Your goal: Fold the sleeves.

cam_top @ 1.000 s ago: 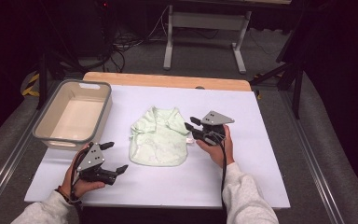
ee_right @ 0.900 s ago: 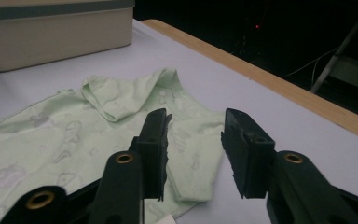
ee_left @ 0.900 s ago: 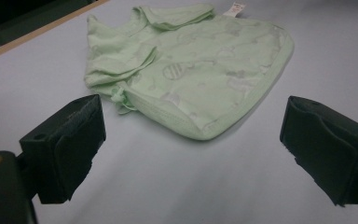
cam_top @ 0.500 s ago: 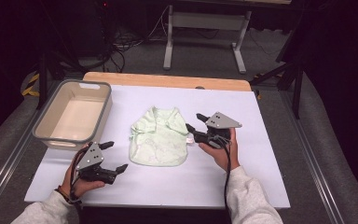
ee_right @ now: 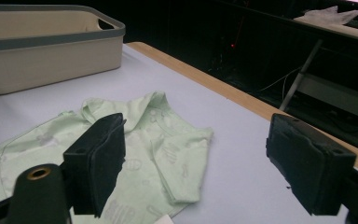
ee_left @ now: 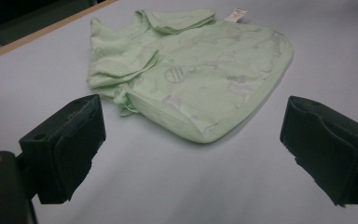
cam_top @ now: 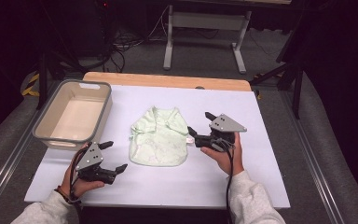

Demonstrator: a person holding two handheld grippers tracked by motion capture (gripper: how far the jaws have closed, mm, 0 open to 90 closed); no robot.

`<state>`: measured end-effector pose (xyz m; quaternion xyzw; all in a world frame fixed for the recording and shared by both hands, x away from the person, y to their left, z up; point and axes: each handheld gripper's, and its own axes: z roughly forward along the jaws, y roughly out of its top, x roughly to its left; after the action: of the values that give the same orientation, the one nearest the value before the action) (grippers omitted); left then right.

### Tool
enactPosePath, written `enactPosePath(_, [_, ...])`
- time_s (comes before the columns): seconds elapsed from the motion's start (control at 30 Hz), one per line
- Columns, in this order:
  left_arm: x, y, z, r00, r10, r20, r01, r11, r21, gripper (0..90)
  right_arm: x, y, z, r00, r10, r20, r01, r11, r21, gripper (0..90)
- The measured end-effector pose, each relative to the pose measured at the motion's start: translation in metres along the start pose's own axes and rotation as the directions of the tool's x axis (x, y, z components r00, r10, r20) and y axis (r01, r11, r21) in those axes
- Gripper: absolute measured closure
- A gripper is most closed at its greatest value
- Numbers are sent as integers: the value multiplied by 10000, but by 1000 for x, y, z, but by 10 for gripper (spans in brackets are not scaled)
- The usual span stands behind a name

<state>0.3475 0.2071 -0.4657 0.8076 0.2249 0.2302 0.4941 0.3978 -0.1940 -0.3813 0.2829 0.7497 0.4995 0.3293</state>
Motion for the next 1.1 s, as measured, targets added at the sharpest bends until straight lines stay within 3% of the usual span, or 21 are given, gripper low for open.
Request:
enactPosePath(0.3, [0, 0, -1, 10000, -22, -17, 22, 10000, -52, 74, 5, -1, -13, 9999, -145, 78, 147, 9997, -179, 175])
enactPosePath(0.63, [0, 0, -2, 10000, -69, 15, 69, 9999, -145, 71, 11, -10, -28, 9996, -177, -220, 167, 9988, -465, 182])
enactPosePath(0.7, [1, 0, -2, 10000, -60, 27, 61, 9999, -143, 71, 12, -15, -30, 9994, -52, -330, 39, 9992, -395, 181])
enactPosePath(0.77, [1, 0, -2, 10000, -56, 56, 57, 9999, -149, 72, 14, -20, -32, 9996, -270, 74, 272, 9993, -241, 178])
enactPosePath(1.1, [1, 0, -1, 10000, 58, 59, -57, 9999, -110, 73, 21, -40, -36, 9982, -604, 63, 604, 9981, 106, 177])
